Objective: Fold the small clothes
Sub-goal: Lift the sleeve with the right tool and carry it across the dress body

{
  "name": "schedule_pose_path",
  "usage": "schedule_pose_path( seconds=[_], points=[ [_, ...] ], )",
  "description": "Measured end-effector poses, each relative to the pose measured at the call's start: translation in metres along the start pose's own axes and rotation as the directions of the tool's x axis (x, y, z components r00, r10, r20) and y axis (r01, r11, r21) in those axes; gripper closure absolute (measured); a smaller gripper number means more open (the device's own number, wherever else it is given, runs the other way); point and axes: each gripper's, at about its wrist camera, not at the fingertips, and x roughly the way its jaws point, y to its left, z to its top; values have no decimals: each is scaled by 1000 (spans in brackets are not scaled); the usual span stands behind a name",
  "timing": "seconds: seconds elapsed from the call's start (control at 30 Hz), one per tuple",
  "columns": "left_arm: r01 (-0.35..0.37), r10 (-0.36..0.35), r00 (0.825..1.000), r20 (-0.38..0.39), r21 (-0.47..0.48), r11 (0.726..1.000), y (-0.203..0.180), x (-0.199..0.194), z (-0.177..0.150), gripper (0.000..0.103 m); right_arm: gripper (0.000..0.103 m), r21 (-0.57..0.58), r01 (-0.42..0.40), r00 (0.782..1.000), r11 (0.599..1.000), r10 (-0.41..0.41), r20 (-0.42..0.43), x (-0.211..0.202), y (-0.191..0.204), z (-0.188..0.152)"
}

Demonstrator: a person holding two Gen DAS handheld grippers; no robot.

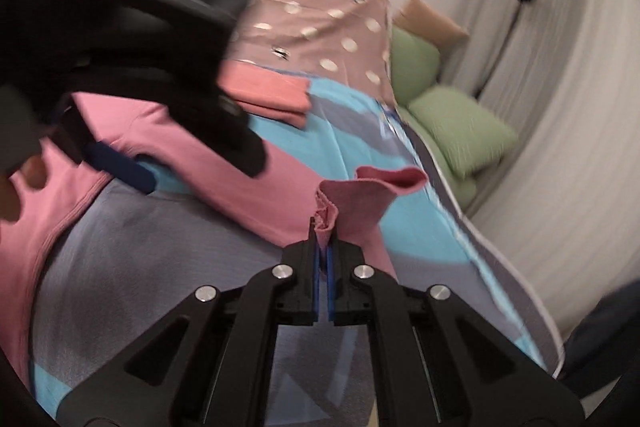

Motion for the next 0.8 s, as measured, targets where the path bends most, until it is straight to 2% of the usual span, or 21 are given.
schedule_pose_path(
  seconds=[0.1,0.17,0.23,0.43,0.6,0.67,0.7,0.73,0.8],
  points=[
    [54,-55,998,14,9,998,4,-10,-4,1,101,-75,-18,1000,997,20,23,2,16,4],
    [32,-33,998,52,19,999,7,-17,-3,1,101,-99,-23,999,995,27,34,2,25,8],
    [35,-35,998,57,7,999,12,-18,-2,1,101,-133,-11,999,991,17,41,3,33,9],
    [77,-77,997,9,-141,987,36,-4,-2,1,101,-143,-8,999,990,15,45,-4,51,10],
    [134,-138,990,-5,-207,969,40,-8,-12,1,101,-85,23,999,996,-20,41,-3,38,11],
    [207,-216,976,-9,-251,946,41,-8,-16,1,101,-61,32,998,998,-29,49,-1,27,15],
    [263,-275,962,-2,-277,924,43,-7,-17,1,101,-49,36,998,998,-33,61,-3,24,18],
    [334,-349,937,10,-316,888,44,-6,-20,1,101,-44,35,997,998,-32,70,-4,24,21],
    [410,-429,903,31,-366,836,45,-1,-24,1,101,-42,31,995,999,-27,91,-9,25,22]
  ],
)
